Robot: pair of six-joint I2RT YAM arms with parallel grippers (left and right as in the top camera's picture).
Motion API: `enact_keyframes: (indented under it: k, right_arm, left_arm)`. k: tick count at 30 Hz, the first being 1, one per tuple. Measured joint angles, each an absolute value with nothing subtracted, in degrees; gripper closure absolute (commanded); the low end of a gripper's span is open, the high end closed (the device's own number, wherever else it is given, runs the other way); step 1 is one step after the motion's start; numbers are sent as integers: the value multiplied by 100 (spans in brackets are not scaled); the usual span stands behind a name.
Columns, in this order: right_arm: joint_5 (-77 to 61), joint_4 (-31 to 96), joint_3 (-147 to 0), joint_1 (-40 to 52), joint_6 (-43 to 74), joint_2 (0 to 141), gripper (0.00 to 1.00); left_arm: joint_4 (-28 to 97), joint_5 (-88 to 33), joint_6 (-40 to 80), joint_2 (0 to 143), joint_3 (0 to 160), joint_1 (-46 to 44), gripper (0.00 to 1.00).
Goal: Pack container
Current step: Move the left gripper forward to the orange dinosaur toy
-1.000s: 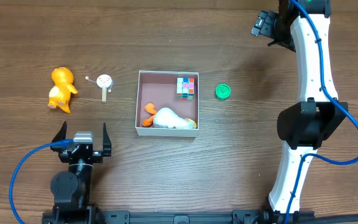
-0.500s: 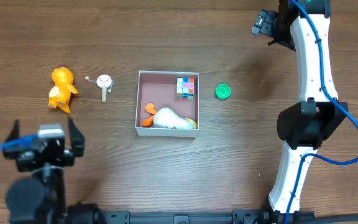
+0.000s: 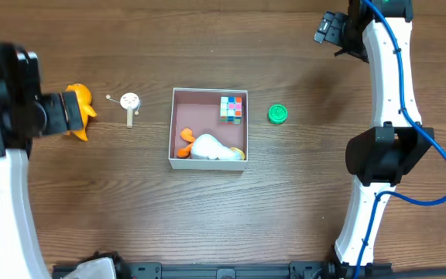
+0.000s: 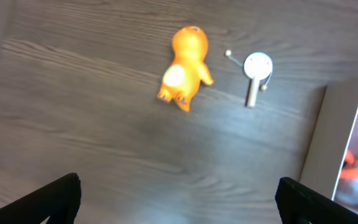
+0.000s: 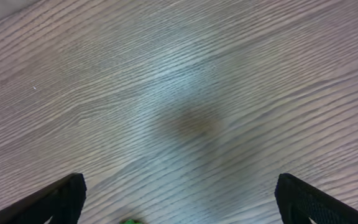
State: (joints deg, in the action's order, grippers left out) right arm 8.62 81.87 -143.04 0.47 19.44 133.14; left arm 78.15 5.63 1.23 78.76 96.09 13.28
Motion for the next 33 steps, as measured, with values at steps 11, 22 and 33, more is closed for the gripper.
enact_keyframes:
  k: [11, 22, 33]
  right_arm:
    - [860, 8193, -14304, 47, 1949, 13314, 0]
    - [862, 8191, -14304, 47, 1946, 13314, 0]
    - [862, 8189, -14304, 47, 1946, 13314, 0]
  left_arm:
    - [7417, 600, -126, 10049, 10280, 2370, 0]
    - [6211, -257, -1643, 11662, 10294, 2436, 0]
    - [5907, -325, -2027, 12265, 10307, 1588, 0]
